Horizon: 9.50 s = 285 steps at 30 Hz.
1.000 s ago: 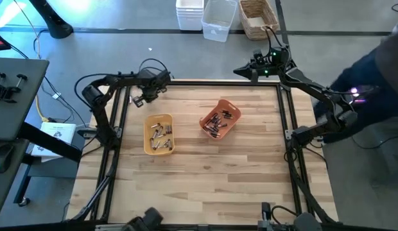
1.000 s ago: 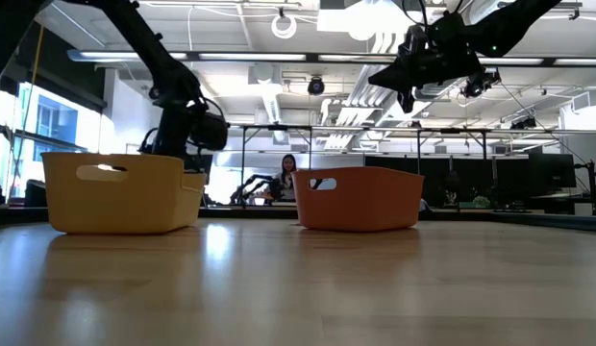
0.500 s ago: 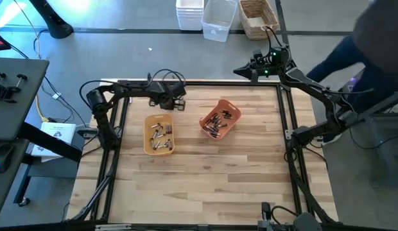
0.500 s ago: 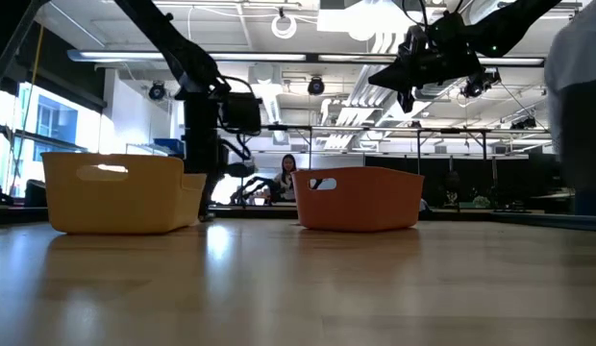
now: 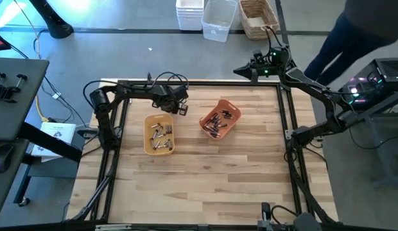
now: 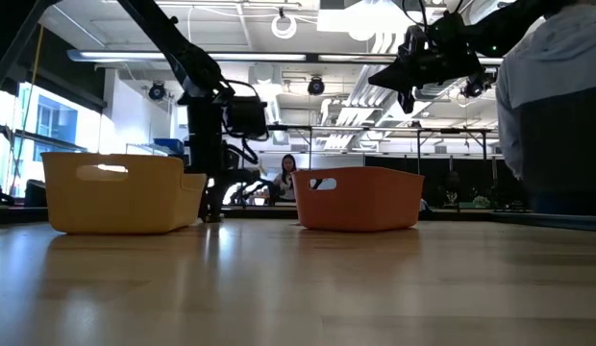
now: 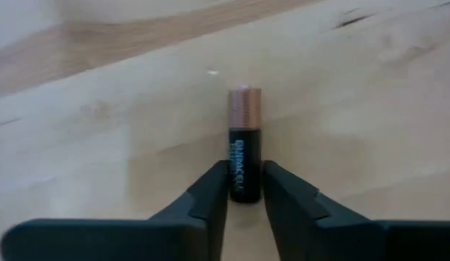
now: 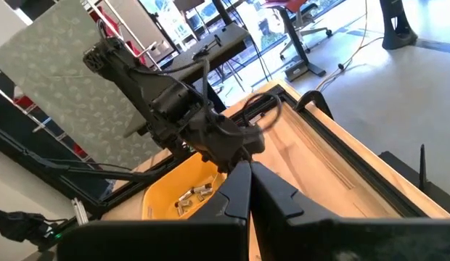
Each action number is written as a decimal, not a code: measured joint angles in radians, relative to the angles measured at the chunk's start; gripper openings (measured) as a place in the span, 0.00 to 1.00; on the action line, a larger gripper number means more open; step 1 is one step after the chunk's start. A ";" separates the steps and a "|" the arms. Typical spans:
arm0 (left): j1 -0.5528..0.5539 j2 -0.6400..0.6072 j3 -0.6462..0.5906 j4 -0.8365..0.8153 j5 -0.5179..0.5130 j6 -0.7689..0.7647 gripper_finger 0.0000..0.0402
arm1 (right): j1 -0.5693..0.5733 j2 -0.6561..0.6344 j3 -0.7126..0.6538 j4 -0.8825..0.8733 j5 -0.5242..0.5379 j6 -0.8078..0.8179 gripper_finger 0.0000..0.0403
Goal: Sort batteries
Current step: Put the black battery into the orange bin, then put the silver battery into the yellow bin, then adjust the yellow bin
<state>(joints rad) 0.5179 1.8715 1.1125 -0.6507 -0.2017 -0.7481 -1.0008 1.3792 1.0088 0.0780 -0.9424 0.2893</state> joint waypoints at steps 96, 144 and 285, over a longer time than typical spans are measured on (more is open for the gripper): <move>0.437 -0.236 -0.266 -0.153 -0.526 -0.765 0.00 | 0.015 0.003 0.000 0.031 0.119 -0.111 0.00; 0.173 -0.117 -0.107 -0.201 -0.597 -0.829 0.00 | 0.015 0.004 0.000 0.014 0.053 -0.046 0.00; -0.521 -1.199 -0.389 -0.634 0.452 0.135 0.00 | 0.693 -0.063 -0.050 -0.658 0.155 0.098 0.00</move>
<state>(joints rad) -0.0027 0.6728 0.7231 -1.2845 0.2500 -0.6129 -0.3077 1.3166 0.9585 -0.5799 -0.7872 0.3873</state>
